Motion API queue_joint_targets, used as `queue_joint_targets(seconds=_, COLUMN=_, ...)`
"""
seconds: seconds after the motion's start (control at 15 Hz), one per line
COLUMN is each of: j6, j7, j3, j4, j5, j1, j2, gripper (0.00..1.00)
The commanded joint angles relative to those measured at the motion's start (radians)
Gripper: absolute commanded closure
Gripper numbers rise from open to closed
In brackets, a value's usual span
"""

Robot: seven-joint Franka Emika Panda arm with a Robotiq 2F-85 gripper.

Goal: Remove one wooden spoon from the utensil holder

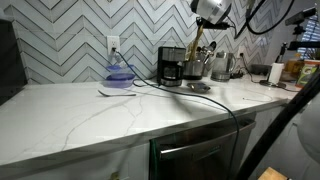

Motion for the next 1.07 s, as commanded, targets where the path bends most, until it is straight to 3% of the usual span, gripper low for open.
queue_joint_targets(seconds=0.0, j6=0.024, j7=0.004, j3=-0.015, j4=0.000, j5=-0.017, j1=0.009, j2=-0.013, gripper=0.93)
queue_joint_targets(seconds=1.0, j6=0.032, j7=0.030, j3=-0.065, j4=-0.009, j5=-0.083, j1=0.057, j2=-0.064, gripper=0.93)
